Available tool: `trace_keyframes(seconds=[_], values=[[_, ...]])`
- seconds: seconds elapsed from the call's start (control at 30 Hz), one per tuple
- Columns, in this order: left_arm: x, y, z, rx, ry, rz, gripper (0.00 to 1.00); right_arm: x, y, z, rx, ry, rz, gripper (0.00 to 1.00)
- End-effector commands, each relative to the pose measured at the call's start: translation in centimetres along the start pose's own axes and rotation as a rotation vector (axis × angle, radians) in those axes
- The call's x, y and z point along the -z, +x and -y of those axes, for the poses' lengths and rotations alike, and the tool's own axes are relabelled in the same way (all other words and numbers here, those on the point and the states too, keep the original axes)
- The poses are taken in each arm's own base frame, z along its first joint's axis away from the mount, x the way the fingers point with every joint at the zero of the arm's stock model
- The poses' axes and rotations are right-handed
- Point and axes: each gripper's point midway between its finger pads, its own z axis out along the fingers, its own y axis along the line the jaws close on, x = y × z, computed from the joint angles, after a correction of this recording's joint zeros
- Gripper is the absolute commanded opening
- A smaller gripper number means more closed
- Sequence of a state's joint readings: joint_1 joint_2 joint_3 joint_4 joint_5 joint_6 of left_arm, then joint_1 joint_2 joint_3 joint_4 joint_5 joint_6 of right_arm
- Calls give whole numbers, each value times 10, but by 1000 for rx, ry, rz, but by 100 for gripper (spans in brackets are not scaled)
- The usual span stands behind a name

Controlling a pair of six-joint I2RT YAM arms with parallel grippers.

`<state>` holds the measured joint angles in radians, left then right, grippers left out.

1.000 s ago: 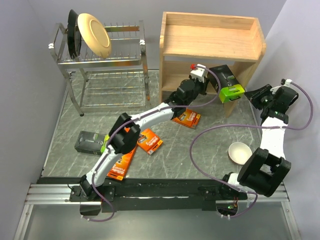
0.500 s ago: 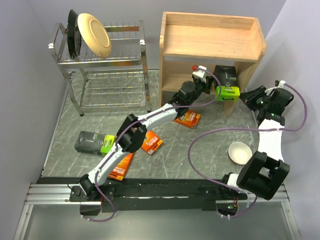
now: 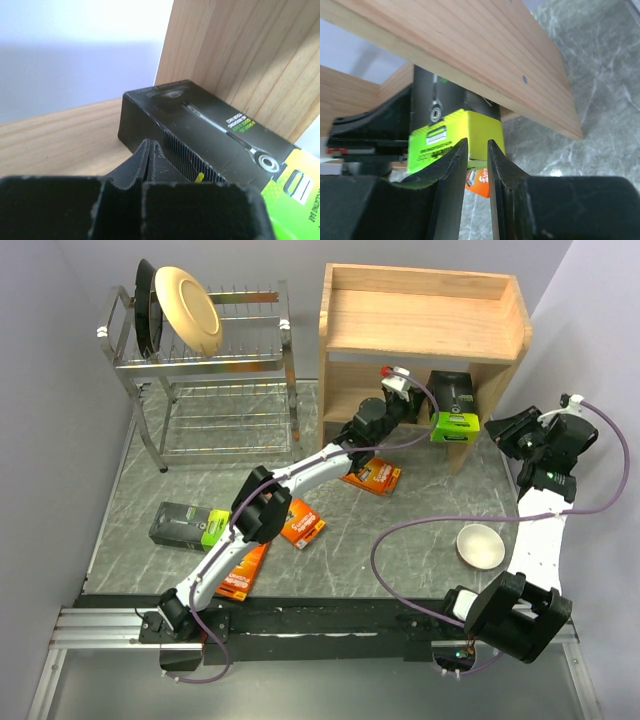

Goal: Place and organize the shaving razors onto the shelf

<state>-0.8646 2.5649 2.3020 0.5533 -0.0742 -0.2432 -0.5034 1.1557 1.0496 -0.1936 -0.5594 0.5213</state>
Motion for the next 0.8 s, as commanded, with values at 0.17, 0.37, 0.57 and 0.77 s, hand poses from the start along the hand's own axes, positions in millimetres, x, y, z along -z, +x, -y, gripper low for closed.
trace_keyframes(seconds=[0.17,0.37,0.57,0.77], values=[[-6,-46,46,73,101,119,1,6,-8,-2,43,25,27,30],[-6,-42,55,71,96,138,1,10,-11,-11,81,-7,23,30],[-6,-45,56,74,91,136,1,21,-10,-26,149,-48,1,30],[-5,-39,63,112,105,135,1,30,-3,-31,172,-63,-15,30]])
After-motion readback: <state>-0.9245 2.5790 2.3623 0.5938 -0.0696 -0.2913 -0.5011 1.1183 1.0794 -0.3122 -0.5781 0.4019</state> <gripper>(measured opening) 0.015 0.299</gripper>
